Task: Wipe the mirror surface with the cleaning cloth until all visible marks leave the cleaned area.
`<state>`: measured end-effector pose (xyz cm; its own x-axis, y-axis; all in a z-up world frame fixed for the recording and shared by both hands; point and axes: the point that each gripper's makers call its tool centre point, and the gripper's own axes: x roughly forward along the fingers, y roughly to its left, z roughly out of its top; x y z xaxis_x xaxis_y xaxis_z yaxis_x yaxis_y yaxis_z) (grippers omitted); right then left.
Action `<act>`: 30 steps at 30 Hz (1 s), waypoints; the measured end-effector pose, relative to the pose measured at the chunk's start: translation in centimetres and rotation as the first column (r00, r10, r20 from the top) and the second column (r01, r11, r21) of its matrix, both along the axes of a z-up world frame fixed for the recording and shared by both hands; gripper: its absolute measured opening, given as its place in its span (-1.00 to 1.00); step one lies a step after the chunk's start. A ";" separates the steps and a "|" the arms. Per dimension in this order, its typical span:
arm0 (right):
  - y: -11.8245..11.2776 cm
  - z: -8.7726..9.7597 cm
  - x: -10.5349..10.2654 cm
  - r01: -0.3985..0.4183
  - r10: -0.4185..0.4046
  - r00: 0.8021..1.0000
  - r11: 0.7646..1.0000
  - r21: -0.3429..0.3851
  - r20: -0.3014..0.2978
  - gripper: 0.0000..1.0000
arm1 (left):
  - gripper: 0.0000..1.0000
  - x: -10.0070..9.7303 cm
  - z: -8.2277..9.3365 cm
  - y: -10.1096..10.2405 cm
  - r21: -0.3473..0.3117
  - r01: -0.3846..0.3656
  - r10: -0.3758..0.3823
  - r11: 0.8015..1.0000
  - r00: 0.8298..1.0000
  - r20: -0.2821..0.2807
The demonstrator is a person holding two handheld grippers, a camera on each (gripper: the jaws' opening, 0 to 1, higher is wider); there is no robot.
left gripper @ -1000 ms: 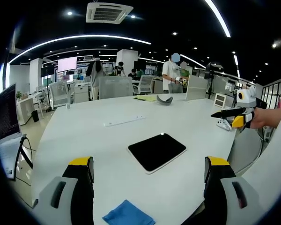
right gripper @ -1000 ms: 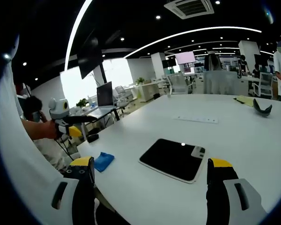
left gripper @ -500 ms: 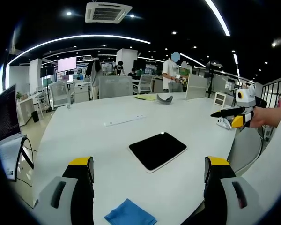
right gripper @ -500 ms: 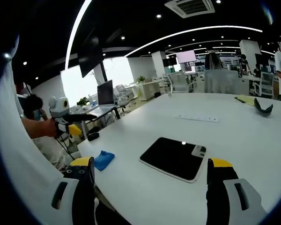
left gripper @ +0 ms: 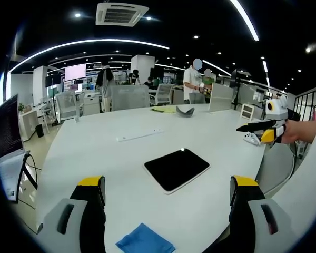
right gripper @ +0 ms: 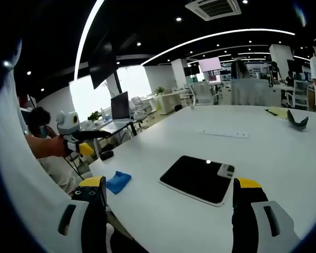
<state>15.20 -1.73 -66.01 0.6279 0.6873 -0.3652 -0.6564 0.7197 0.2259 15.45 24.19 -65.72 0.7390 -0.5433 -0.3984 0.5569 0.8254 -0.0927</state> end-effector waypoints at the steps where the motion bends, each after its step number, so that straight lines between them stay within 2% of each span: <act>1: 0.0 0.0 0.0 0.000 0.000 1.000 1.000 0.003 -0.002 1.00 | 0.99 0.0 0.0 0.0 0.001 0.001 -0.001 1.000 1.000 0.001; 13: 0.0 -0.2 -0.2 0.000 0.000 1.000 1.000 -0.005 -0.002 1.00 | 0.99 -0.2 -0.3 0.4 0.014 -0.005 0.005 1.000 1.000 -0.002; 20: -0.1 -0.3 -0.5 0.006 -0.006 1.000 1.000 -0.005 -0.007 1.00 | 0.99 -0.8 -2.6 0.4 0.039 0.014 -0.012 0.999 0.999 -0.034; 27: -0.3 -0.4 -0.7 0.013 -0.013 1.000 1.000 0.002 -0.016 1.00 | 0.99 -1.2 -5.2 1.5 0.047 -0.009 0.012 0.999 0.997 -0.074; 28: -0.2 -0.5 -0.8 0.011 -0.011 1.000 1.000 0.007 -0.022 1.00 | 0.98 -1.4 -5.5 1.5 0.026 -0.013 0.015 1.000 0.995 -0.095; 30: -0.2 -0.5 -0.8 0.008 -0.008 1.000 1.000 0.000 -0.019 1.00 | 0.87 -1.5 -6.0 2.0 0.061 -0.015 0.020 0.998 0.996 -0.085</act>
